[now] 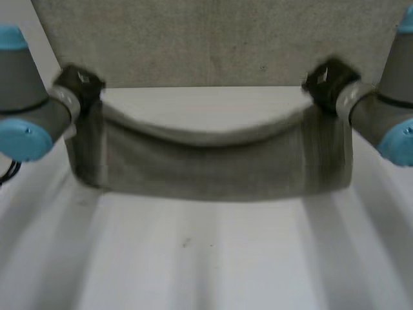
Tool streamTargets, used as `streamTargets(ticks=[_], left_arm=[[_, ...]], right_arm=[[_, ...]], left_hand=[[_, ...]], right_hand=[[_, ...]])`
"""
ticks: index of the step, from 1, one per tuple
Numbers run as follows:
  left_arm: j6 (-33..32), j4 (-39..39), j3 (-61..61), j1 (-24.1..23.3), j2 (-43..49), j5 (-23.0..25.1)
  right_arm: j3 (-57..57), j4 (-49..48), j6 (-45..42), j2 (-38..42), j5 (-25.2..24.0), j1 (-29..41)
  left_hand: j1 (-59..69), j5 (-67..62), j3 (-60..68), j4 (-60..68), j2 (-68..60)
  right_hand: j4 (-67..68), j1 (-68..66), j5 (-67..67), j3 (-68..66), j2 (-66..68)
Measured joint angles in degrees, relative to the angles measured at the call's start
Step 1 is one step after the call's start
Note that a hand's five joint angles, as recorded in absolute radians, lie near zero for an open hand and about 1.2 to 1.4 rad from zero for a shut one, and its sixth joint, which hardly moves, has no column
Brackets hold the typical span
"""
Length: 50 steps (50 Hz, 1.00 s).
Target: Fold the towel.
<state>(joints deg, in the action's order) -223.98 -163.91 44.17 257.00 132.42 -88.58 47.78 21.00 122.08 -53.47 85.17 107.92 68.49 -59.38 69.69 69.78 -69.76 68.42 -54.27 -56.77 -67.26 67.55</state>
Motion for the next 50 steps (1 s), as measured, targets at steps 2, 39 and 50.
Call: streamTargets(ticks=[2,39,50], left_arm=[[0.56,-3.38,-8.25,-0.12,0.61,-0.48],[12.41,-30.19,33.41,-0.45,-4.57,2.13],[2.81,-26.65,46.31,0.09,-13.12,2.24]], right_arm=[[-5.07,-9.89,0.39,-0.11,0.23,0.27],[30.57,-31.44,13.93,-3.16,-9.56,-0.65],[31.81,-11.56,13.23,-8.41,-9.08,-5.62]], left_hand=[[0.0,0.0,0.01,0.0,0.0],[0.02,-0.16,0.03,0.01,-0.01],[0.02,-0.16,0.03,0.01,-0.01]], right_hand=[[0.0,0.0,0.0,0.0,0.0],[0.0,-0.48,-0.16,0.0,0.0],[0.0,-0.48,-0.17,0.0,0.0]])
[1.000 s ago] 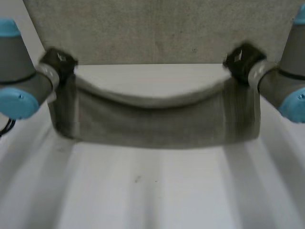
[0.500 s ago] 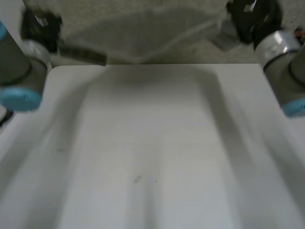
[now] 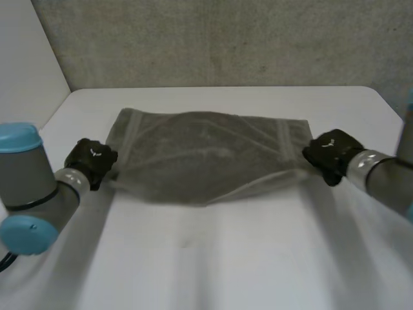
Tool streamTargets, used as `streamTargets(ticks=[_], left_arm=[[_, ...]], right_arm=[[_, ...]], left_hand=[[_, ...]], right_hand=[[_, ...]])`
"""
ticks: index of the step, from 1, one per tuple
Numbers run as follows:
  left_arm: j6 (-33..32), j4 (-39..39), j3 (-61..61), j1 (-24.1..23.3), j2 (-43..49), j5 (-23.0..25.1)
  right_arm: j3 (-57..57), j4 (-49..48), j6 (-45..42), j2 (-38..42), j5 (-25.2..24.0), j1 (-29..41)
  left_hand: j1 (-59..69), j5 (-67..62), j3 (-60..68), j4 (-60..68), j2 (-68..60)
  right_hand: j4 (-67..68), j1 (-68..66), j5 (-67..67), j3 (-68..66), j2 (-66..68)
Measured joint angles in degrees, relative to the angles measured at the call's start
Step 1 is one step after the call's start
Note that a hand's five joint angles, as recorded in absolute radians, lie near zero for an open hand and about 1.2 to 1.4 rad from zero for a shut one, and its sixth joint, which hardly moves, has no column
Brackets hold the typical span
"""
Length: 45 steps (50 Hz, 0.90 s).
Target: Fold the towel.
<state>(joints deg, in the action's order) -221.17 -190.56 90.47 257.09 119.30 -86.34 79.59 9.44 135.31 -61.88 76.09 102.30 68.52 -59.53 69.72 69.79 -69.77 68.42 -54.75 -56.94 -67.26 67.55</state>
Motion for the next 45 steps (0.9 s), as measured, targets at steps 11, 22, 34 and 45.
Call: streamTargets(ticks=[11,22,34,45], left_arm=[[-12.06,19.47,11.43,1.62,-16.11,0.23],[-13.81,20.75,7.47,2.35,-16.85,4.7],[-11.7,6.3,-8.75,0.54,3.25,4.07],[-11.86,5.45,-28.66,-1.82,20.29,-0.17]], right_arm=[[3.02,28.61,-13.56,-11.86,-0.9,-8.58],[3.95,20.42,-12.81,-10.79,-0.79,-10.23],[0.32,-2.2,-4.77,0.97,4.32,-5.36],[-0.68,-20.66,-5.17,9.52,8.14,-2.53]], left_hand=[[0.0,0.0,0.0,0.0,0.0],[0.04,0.0,0.0,0.0,0.0],[0.04,0.0,0.0,0.0,0.0],[0.05,0.0,0.0,0.0,0.0]], right_hand=[[0.0,0.0,0.0,0.0,0.0],[0.0,0.0,0.0,0.0,0.0],[0.0,0.0,0.0,0.0,0.0],[0.0,0.0,0.0,0.0,0.0]])
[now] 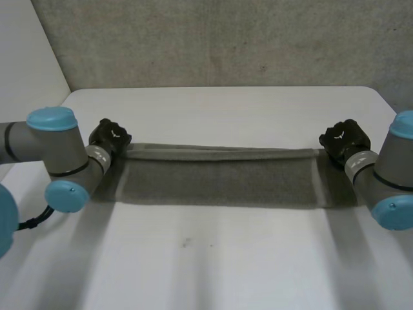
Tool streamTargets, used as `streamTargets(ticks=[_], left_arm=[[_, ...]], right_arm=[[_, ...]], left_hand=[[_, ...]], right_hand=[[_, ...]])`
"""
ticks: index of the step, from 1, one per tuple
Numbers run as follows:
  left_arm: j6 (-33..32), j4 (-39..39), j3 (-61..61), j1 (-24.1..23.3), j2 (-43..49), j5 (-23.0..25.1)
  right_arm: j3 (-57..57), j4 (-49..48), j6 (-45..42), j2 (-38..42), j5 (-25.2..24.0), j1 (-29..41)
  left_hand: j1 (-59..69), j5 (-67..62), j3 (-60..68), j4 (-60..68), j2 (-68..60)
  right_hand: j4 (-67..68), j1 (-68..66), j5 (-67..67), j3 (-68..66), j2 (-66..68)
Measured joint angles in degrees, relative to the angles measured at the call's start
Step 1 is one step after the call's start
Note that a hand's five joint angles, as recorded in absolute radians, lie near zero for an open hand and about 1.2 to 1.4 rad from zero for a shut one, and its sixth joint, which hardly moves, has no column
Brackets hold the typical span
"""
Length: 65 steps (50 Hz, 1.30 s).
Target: Fold the towel.
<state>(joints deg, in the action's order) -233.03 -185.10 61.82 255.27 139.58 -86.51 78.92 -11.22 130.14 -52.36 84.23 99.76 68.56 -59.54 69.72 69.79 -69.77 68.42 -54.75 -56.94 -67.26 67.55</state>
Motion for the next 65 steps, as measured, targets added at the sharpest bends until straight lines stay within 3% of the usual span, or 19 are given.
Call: streamTargets(ticks=[6,9,10,11,12,13,14,19,33,41,47,55,56,59,61,65], left_arm=[[-0.19,-0.04,-5.94,-0.7,4.35,-0.31],[-0.3,-0.07,-9.47,-1.18,6.71,-0.26],[-0.32,-0.11,-10.17,-1.36,7.11,-0.21],[-0.32,-0.17,-10.59,-1.57,7.39,-0.16],[-0.32,-0.2,-10.73,-1.67,7.49,-0.13],[-0.34,-0.32,-10.96,-1.91,7.61,-0.1],[-0.35,-0.45,-11.04,-2.08,7.64,-0.07],[-0.34,-1.5,-10.89,-3.07,7.2,-0.07],[2.65,-3.67,-5.87,-4.02,-1.74,-0.71],[9.25,-3.39,2.65,-3.73,-8.82,-0.58],[14.13,-3.54,8.78,-3.24,-12.92,-0.19],[16.24,-3.73,13.05,-2.84,-15.1,0.06],[16.27,-3.77,13.61,-2.8,-15.28,0.09],[16.23,-3.83,14.46,-2.74,-15.5,0.11],[16.16,-3.88,15.04,-2.65,-15.63,0.12],[16.09,-3.92,15.61,-2.52,-15.75,0.12]], right_arm=[[-2.15,-5.45,-0.23,3.42,0.73,0.82],[-4.52,-6.98,-0.31,5.69,1.68,1.34],[-5.14,-7.08,-0.33,6.21,2.03,1.44],[-5.59,-7.05,-0.35,6.58,2.3,1.52],[-5.76,-7.03,-0.34,6.71,2.42,1.54],[-6.07,-6.95,-0.31,6.88,2.66,1.58],[-6.21,-6.87,-0.26,6.93,2.78,1.6],[-5.87,-6.42,0.24,5.86,3.03,1.57],[1.86,1.1,5.23,-7.27,1.04,0.52],[8.08,11.13,8.82,-12.02,-5.98,-3.78],[11.22,13.07,12.45,-12.23,-11.18,-7.75],[12.46,11.77,14.5,-9.27,-14.28,-10.36],[12.5,11.03,14.49,-8.43,-14.53,-10.81],[12.47,10.3,14.34,-7.7,-14.63,-11.25],[12.28,9.5,14.0,-6.91,-14.59,-11.89],[12.05,9.16,13.71,-6.53,-14.45,-12.57]], left_hand=[[0.0,0.0,0.0,0.0,0.0],[-7.86,8.12,-9.76,-8.53,9.85],[-24.77,22.62,-24.34,-23.21,24.81],[-40.64,36.16,-35.87,-36.59,38.17],[-40.64,36.16,-35.87,-36.59,38.17],[-48.54,48.71,-49.71,-49.45,49.81],[-50.52,51.04,-51.88,-52.03,52.35],[-57.23,57.06,-58.47,-58.58,58.56],[-58.52,57.96,-60.2,-60.07,60.24],[-58.52,57.97,-60.21,-60.13,60.28],[-58.52,57.97,-60.21,-60.13,60.28],[-58.52,57.97,-60.21,-60.16,60.31],[-58.52,57.97,-60.21,-60.17,60.31],[-58.52,57.97,-60.21,-60.18,60.32],[-58.52,57.97,-60.21,-60.17,60.32],[-58.52,57.97,-60.21,-60.18,60.32]], right_hand=[[0.0,0.0,0.0,0.0,0.0],[-3.23,0.55,2.25,3.0,-3.25],[-7.23,3.97,5.92,7.43,-7.73],[-23.03,19.47,20.96,22.2,-22.83],[-26.47,22.85,24.34,25.65,-26.42],[-33.34,29.55,31.21,32.53,-34.48],[-49.86,40.68,47.71,48.82,-49.45],[-55.13,42.84,53.51,54.98,-54.81],[-55.13,42.84,53.67,54.98,-54.81],[-55.12,42.84,53.71,54.98,-54.81],[-51.77,40.61,50.07,50.55,-50.75],[-38.58,28.88,38.23,37.54,-38.0],[-28.0,19.67,27.86,26.86,-26.96],[-21.96,14.45,21.95,20.2,-20.22],[-3.25,0.51,3.81,2.05,-1.95],[-0.65,0.42,1.91,-0.1,-0.29]])
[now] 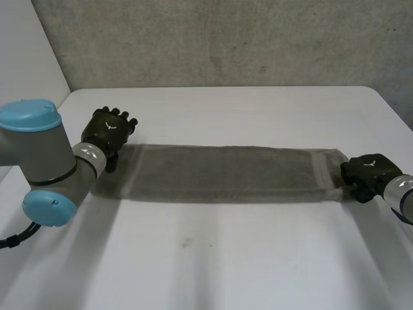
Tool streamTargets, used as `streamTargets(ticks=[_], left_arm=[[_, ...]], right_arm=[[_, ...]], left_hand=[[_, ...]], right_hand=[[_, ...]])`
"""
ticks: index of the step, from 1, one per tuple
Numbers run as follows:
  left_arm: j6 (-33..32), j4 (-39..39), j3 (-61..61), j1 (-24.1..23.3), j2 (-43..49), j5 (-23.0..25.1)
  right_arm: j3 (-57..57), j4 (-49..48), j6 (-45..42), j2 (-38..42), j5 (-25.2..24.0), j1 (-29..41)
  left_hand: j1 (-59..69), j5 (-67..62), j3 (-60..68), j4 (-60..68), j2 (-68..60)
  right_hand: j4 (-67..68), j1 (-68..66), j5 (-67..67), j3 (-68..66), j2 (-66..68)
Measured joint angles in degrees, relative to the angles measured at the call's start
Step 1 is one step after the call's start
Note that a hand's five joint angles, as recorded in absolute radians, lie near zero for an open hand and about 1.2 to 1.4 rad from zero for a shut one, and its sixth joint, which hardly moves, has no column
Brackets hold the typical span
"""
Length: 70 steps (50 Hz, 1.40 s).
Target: Fold the towel.
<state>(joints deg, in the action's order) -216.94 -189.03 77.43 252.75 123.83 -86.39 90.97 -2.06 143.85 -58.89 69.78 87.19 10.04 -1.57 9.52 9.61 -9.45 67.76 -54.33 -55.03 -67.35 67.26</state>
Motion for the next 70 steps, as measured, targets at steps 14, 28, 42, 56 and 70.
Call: streamTargets(ticks=[14,28,42,56,70], left_arm=[[-0.06,0.01,1.34,0.38,-0.63,-0.04],[0.0,-0.03,4.08,0.82,-3.26,0.01],[0.36,-0.24,7.24,2.92,-7.08,-0.11],[0.39,-2.52,10.56,3.73,-7.72,-0.1],[2.49,-3.11,9.75,0.62,-8.12,-0.1]], right_arm=[[-1.4,0.19,-5.0,-1.03,0.65,-9.5],[-8.07,0.99,-3.25,-6.67,-0.41,-3.04],[-22.8,-2.29,4.03,2.76,-2.23,34.14],[-32.18,-5.44,4.89,20.8,-1.41,51.85],[-25.23,-4.75,9.79,8.85,6.63,48.74]], left_hand=[[0.0,0.0,0.0,0.0,0.02],[0.0,0.0,0.0,0.0,0.05],[0.0,0.0,0.0,0.0,0.05],[0.0,0.0,0.0,0.0,0.05],[0.0,0.0,0.0,0.0,0.05]], right_hand=[[0.45,0.0,-0.55,-0.36,0.0],[0.64,-0.41,-1.11,-0.73,0.0],[0.65,-0.41,-1.24,-1.11,0.0],[0.65,-0.41,-1.33,-1.13,0.0],[-54.5,42.48,51.61,55.06,-54.52]])
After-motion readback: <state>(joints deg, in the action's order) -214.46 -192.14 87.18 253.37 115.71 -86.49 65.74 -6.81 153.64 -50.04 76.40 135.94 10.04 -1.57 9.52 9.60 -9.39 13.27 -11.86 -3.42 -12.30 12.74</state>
